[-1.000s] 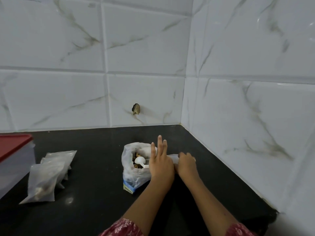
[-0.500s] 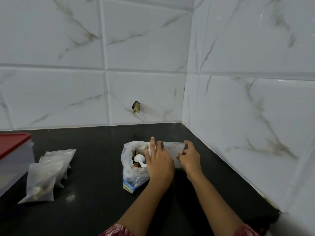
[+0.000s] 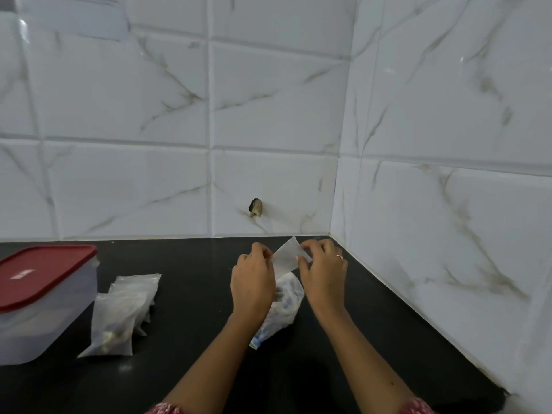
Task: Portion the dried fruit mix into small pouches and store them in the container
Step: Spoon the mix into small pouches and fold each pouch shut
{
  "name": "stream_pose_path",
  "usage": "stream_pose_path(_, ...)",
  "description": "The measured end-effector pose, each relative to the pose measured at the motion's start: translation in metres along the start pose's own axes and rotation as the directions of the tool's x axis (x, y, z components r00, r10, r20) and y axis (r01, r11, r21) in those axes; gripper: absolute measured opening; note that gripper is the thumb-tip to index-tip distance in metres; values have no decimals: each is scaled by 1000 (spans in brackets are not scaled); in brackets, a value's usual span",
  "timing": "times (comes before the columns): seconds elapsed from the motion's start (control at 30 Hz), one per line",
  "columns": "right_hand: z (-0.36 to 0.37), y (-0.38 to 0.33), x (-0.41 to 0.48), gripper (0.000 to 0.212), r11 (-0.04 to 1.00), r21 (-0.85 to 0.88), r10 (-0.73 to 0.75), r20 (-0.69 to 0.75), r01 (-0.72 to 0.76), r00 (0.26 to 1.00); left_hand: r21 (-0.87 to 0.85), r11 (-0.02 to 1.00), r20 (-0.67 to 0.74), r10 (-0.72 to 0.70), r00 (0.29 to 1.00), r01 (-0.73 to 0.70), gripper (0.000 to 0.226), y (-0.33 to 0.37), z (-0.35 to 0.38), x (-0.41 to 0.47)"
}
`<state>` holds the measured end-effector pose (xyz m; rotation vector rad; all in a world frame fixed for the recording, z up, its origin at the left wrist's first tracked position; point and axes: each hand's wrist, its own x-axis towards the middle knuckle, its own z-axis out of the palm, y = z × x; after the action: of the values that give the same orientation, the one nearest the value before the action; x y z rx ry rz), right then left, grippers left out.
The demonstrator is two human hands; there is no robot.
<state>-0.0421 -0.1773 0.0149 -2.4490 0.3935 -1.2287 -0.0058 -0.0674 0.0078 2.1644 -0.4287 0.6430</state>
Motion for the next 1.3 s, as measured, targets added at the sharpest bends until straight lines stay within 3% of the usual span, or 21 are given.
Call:
stream_pose_path(0.17, 5, -25, -4, 19, 994, 102, -37, -33, 41, 999, 22, 997, -59, 75, 995, -74, 8, -17, -21, 3)
stream_pose_path(0.5, 32, -33, -5, 5, 972, 157, -178, -6, 177, 984, -110, 994, -20, 11, 1000, -13, 6, -49, -34, 3)
stream_pose_path(0.67, 43, -30, -15, 10, 930, 137, -350, 48, 341, 935, -33, 994, 151, 106, 983, -102, 31, -70, -30, 3)
stream_pose_path(0.77, 52, -26, -27, 8, 908, 182, -396, 79, 377, 915, 94, 977, 249, 165, 954, -193, 58, -75, -28, -1)
stream_pose_path(0.87, 62, -18, -37, 18, 882, 235, -442, 112, 408, 890, 103, 969, 306, 185, 934, -225, 76, -81, -24, 1)
stream_pose_path(1.1, 63, -7, -40, 13, 868, 440, -369, 259, 231, 893, -119, 976, 481, 217, 850, -182, 57, -91, -16, 18)
stream_pose_path(1.2, 63, -6, -40, 27, 843, 433, -433, 195, 319, 880, -94, 974, 513, 225, 828, -207, 56, -89, -19, 22)
stream_pose_path(1.3, 63, -5, -40, 27, 851, 397, -451, 219, 343, 865, -127, 971, 524, 239, 817, -203, 58, -91, -22, 22)
